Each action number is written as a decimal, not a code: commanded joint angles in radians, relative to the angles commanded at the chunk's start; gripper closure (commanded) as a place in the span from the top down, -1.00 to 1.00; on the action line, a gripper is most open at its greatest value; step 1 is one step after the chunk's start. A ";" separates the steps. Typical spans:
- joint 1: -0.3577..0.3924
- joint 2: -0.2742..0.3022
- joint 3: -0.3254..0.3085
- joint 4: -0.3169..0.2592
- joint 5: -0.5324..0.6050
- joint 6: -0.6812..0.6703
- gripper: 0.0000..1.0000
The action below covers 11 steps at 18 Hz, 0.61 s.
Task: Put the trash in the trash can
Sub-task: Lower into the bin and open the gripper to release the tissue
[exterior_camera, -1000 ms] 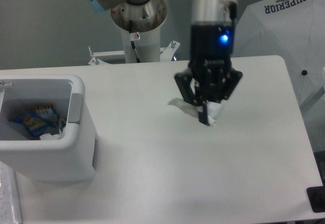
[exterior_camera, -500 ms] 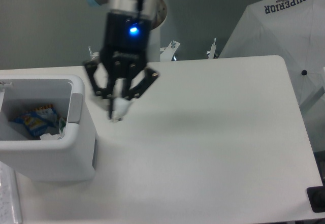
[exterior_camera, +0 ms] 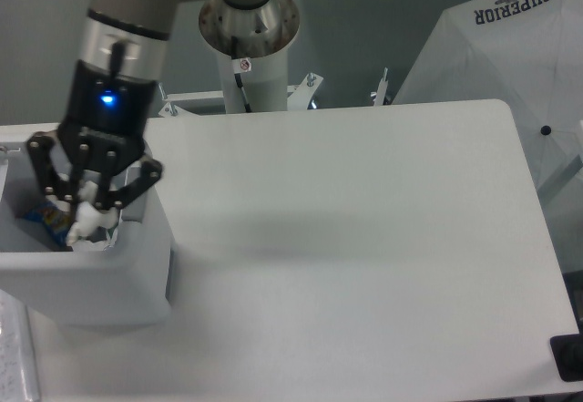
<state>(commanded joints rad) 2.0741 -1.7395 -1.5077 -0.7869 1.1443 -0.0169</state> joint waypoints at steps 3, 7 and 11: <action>-0.029 0.009 -0.048 0.000 0.000 0.000 -0.52; -0.046 0.020 -0.062 0.002 0.002 0.003 0.85; -0.045 0.051 -0.074 -0.002 0.002 -0.002 1.00</action>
<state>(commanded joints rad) 2.0295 -1.6890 -1.5815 -0.7885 1.1459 -0.0184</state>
